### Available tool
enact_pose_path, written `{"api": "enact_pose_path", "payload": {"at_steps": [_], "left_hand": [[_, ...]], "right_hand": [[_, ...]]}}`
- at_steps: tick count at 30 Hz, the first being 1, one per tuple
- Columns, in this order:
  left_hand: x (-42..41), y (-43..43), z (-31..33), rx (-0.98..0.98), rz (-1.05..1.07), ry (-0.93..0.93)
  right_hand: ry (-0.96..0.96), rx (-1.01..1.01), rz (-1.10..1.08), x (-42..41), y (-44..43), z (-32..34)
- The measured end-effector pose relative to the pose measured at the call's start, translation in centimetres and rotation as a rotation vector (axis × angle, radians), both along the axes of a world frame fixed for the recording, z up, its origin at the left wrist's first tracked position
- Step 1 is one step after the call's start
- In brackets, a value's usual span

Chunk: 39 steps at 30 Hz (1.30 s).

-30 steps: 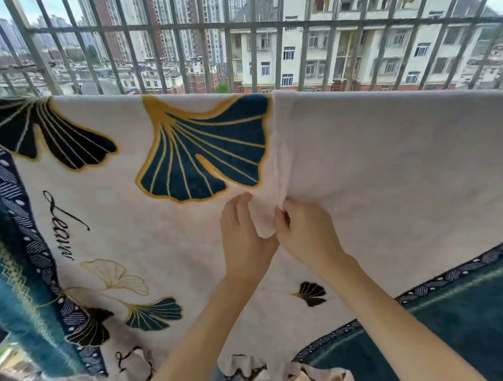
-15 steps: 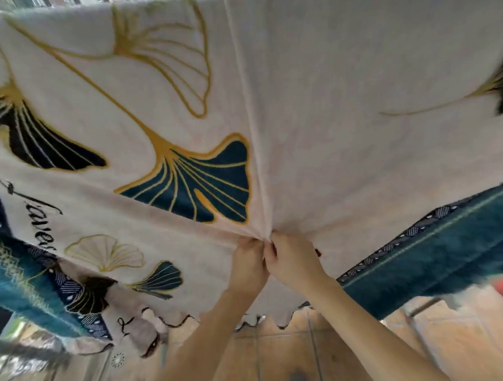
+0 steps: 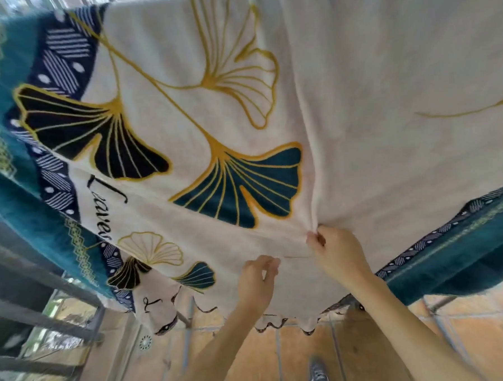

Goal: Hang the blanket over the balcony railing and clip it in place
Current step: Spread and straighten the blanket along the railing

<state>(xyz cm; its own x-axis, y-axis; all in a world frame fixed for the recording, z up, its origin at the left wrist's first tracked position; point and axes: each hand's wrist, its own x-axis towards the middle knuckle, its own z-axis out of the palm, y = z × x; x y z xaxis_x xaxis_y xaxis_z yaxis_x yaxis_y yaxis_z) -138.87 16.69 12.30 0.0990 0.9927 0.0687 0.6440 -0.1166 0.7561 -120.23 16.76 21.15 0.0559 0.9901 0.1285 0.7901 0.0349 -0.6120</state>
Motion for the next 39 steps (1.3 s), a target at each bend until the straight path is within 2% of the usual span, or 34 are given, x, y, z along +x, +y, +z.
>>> {"api": "enact_pose_path", "payload": {"at_steps": [2, 5, 7, 10, 13, 17, 20, 22, 24, 26, 30, 33, 36, 39], "left_hand": [[-2.1, 0.1, 1.3, -0.139, 0.101, -0.153], [-3.2, 1.5, 4.8, -0.32, 0.143, -0.464], [-2.7, 2.4, 7.4, -0.357, 0.092, -0.612], [-0.7, 3.6, 10.9, -0.388, 0.046, -0.724], [1.2, 4.5, 12.6, -0.412, 0.152, -0.708], [1.7, 5.5, 13.0, -0.348, 0.17, -0.742], [1.4, 4.9, 13.5, -0.349, 0.159, -0.694], [1.0, 3.4, 13.7, -0.416, 0.035, -0.663], [0.9, 1.4, 14.7, -0.494, -0.21, -0.645], [1.3, 0.6, 16.0, -0.507, -0.339, -0.65], [2.8, 1.9, 18.6, -0.455, -0.162, -0.742], [3.0, 2.6, 18.3, -0.306, -0.107, -0.66], [1.8, 2.6, 16.0, -0.173, -0.141, -0.575], [0.1, 2.7, 13.0, -0.136, -0.143, -0.473]], "right_hand": [[0.067, 0.031, -0.009, 0.3, -0.9, 1.6], [0.228, 0.087, -0.003, 0.1, -2.4, 3.8], [0.308, 0.134, 0.004, -0.3, -3.8, 5.2], [0.374, 0.188, 0.04, -0.4, -5.8, 7.2], [0.437, 0.212, 0.047, -0.1, -6.9, 8.3], [0.423, 0.228, 0.019, -0.1, -6.9, 8.9], [0.47, 0.208, -0.01, -0.3, -6.6, 8.9], [0.544, 0.193, -0.037, -0.4, -6.3, 9.0], [0.565, 0.181, -0.035, -0.5, -6.2, 9.7], [0.488, 0.158, 0.009, -0.5, -6.3, 10.1], [0.372, 0.103, 0.06, 0.2, -6.6, 10.5], [0.298, 0.08, 0.041, 0.2, -6.0, 9.7], [0.253, 0.062, -0.012, -0.2, -4.5, 7.5], [0.191, 0.009, -0.067, -1.1, -3.0, 4.4]]}}
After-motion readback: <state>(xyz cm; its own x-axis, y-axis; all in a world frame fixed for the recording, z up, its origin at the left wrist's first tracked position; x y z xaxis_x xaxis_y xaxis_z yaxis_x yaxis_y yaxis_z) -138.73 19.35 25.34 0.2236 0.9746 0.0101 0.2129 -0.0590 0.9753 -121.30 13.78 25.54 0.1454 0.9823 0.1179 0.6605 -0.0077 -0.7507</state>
